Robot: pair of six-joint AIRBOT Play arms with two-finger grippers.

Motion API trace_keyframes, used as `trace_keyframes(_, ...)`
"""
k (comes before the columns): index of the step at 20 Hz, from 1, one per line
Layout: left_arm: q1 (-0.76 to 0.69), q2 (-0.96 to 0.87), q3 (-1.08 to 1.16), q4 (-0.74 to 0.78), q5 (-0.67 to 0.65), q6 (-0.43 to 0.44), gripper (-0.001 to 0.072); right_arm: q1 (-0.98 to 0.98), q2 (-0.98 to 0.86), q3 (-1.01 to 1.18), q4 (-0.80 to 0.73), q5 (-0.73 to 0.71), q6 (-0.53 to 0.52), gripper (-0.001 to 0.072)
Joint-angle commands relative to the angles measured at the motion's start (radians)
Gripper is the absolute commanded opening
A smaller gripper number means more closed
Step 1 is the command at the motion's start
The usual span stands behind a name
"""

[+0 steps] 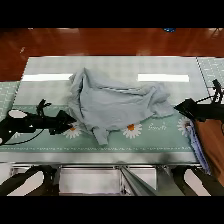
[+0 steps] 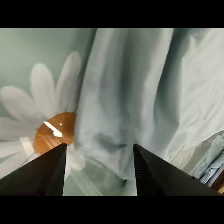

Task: Fold the shirts.

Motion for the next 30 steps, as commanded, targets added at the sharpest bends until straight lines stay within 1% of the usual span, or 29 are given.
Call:
trace_keyframes(1,-0.105,-0.04,-0.003,-0.044,0.123,-0.056,0.0505,0.0,0.005,-0.003,0.009,0.006,-0.005,0.0412)
trace_keyframes(2,-0.124,-0.05,-0.004,-0.068,0.129,-0.05,0.0502,0.0,0.005,-0.003,0.008,0.005,-0.005,0.0412)
trace_keyframes(3,-0.143,-0.06,-0.003,-0.086,0.13,-0.032,0.0456,0.0,0.005,-0.003,0.008,-0.004,-0.005,0.0412)
trace_keyframes(4,-0.155,-0.066,-0.002,-0.089,0.127,0.003,0.0187,-0.001,0.005,-0.003,0.005,-0.016,-0.005,0.0412)
trace_keyframes(5,-0.158,-0.066,0.004,-0.089,0.12,0.07,0.0021,-0.011,0.005,-0.003,-0.016,-0.021,0.009,0.0412)
trace_keyframes(6,-0.15,-0.066,0.014,-0.088,0.089,0.111,0.0023,-0.034,0.005,-0.003,-0.065,-0.026,0.059,0.0412)
trace_keyframes(8,-0.116,-0.065,0.039,-0.088,0.016,0.14,0.0023,-0.097,0.003,-0.003,-0.182,-0.05,0.12,0.0412)
trace_keyframes(10,-0.086,-0.065,0.058,-0.088,-0.014,0.151,0.0023,-0.188,-0.029,-0.003,-0.198,-0.034,0.124,0.0412)
trace_keyframes(11,-0.076,-0.065,0.064,-0.088,-0.015,0.151,0.0023,-0.222,-0.059,-0.003,-0.18,-0.015,0.097,0.0412)
trace_keyframes(14,-0.076,-0.066,0.069,-0.089,-0.014,0.159,0.0023,-0.26,-0.176,-0.003,-0.039,0.069,-0.031,0.0412)
trace_keyframes(15,-0.076,-0.065,0.069,-0.089,-0.014,0.158,0.0023,-0.26,-0.217,-0.003,0.008,0.078,-0.056,0.0412)
trace_keyframes(19,-0.076,-0.065,0.069,-0.089,-0.014,0.158,0.0023,-0.245,-0.359,0.002,0.118,0.055,-0.103,0.0412)
trace_keyframes(22,-0.076,-0.066,0.069,-0.09,-0.01,0.158,0.0023,-0.153,-0.424,0.002,0.161,-0.015,-0.109,0.0412)
trace_keyframes(24,-0.076,-0.065,0.069,-0.09,-0.013,0.158,0.0023,-0.101,-0.463,0.005,0.218,-0.077,-0.109,0.0412)
trace_keyframes(27,-0.078,-0.065,0.069,-0.09,-0.014,0.158,0.0023,-0.015,-0.515,0.062,0.225,-0.111,-0.103,0.0412)
trace_keyframes(29,-0.077,-0.066,0.069,-0.09,-0.014,0.158,0.0023,0.044,-0.533,0.112,0.225,-0.151,-0.076,0.0411)
trace_keyframes(30,-0.077,-0.065,0.069,-0.09,-0.014,0.158,0.0023,0.068,-0.541,0.134,0.225,-0.176,-0.064,0.0393)
